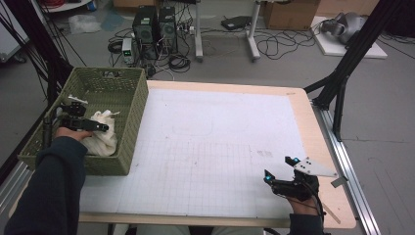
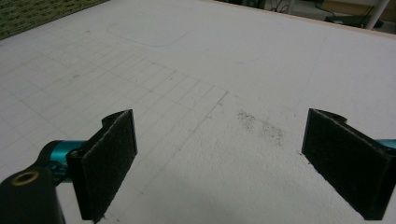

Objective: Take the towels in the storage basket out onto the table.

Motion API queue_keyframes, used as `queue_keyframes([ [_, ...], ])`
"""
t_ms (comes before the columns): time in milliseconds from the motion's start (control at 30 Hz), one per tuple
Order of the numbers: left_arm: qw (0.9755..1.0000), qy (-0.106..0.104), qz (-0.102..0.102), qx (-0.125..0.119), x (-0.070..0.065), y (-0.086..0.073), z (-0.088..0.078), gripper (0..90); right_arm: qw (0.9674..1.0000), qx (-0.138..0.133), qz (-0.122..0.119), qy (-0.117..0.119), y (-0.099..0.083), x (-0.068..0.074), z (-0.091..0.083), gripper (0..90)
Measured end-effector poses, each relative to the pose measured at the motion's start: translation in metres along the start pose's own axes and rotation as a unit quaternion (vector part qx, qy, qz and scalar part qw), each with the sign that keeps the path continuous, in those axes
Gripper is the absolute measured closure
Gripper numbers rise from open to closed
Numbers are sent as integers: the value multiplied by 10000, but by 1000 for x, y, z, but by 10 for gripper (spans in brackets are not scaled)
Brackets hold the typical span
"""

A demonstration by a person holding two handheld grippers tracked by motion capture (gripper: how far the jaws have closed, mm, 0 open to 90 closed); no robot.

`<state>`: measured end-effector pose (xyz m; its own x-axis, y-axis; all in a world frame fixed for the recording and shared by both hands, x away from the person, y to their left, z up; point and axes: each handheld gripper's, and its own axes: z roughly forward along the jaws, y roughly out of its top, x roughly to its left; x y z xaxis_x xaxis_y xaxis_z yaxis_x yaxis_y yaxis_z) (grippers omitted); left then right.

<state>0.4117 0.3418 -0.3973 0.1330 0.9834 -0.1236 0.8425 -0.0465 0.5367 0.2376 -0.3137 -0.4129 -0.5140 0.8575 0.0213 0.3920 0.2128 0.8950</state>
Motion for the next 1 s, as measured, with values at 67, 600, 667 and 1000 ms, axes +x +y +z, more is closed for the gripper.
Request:
queue_keyframes([
  [67,9999,4,2,143,0,-1,3,208,10000,14,34,0,0,0,-1,95],
  [600,9956,42,95,935,-7,-3,13,412,9999,-24,-41,-97,-2,-1,-5,95],
  [667,9954,10,76,954,-8,-2,10,582,9999,-11,-33,-97,-2,0,-6,95],
  [1000,9994,57,190,272,-10,4,-8,725,9998,-53,42,-172,-2,-3,-10,95],
])
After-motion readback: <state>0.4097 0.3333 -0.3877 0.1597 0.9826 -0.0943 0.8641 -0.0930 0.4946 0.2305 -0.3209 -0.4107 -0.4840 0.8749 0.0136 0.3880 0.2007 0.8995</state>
